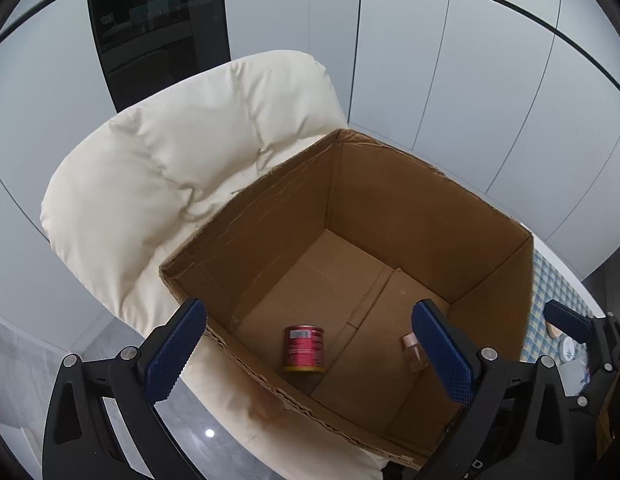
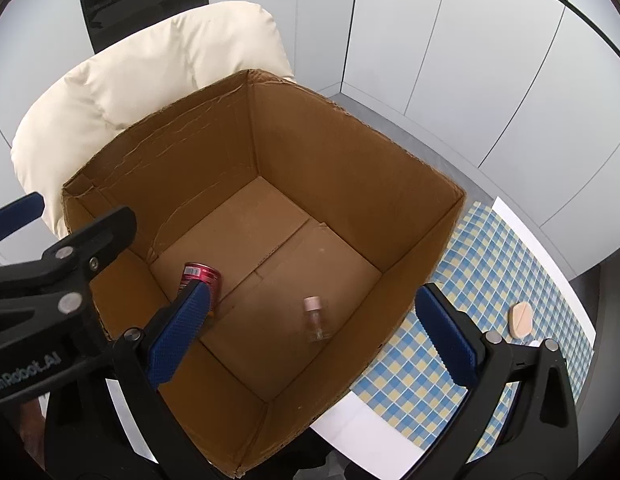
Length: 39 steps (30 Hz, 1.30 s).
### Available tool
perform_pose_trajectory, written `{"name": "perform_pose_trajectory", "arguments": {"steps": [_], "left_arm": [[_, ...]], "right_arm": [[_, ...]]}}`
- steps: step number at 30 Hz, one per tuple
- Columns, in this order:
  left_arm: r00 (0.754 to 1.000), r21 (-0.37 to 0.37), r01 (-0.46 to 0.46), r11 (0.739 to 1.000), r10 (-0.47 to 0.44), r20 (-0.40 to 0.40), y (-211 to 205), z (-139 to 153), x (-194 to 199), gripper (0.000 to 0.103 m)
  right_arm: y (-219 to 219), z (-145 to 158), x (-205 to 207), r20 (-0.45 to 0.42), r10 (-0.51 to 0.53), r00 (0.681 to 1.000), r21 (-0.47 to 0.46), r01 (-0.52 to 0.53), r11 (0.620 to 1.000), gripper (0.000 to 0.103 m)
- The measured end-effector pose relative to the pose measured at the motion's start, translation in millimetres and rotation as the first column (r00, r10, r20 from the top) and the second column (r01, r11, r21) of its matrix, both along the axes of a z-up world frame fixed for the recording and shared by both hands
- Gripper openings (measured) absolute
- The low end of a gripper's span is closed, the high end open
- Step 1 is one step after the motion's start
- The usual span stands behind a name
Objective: Organize objects
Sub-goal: 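Release the red can with the left tool while the right tool releases the bottle into the box, then withdraw both open tools from the box and move toward the checked table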
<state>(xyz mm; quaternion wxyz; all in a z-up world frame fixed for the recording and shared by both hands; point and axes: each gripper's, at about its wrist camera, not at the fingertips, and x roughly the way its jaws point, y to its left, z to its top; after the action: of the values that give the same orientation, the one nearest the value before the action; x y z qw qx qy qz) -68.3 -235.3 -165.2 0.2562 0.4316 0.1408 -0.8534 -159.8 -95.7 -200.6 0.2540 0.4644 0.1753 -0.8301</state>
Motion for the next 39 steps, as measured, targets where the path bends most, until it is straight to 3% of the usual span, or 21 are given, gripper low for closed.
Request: {"name": "perform_pose_trajectory", "arguments": {"steps": [7,23,39], "left_arm": [[1.0,-0.024,0.01,1.0,-0.01,0.008,5.1,5.1,3.9,0.102],[1.0,0.012,-0.009,1.0,0.009,0.006,13.5,17.8,32.4,0.102],[0.998,-0.027,-0.056,0.998,0.056,0.002,33.5,42.8,114.1,0.102]], "right_arm": [[7.8,-3.0,-1.0,0.026,-0.022,0.999,-0.017,0.022,1.0,0.103],[27.4,9.8,16.5,0.022,-0.04,0.999,-0.028,0.041,0.999,0.103],[66.8,37.2,70.8,0.015,-0.046,0.999,-0.032,0.047,0.998,0.103]]}}
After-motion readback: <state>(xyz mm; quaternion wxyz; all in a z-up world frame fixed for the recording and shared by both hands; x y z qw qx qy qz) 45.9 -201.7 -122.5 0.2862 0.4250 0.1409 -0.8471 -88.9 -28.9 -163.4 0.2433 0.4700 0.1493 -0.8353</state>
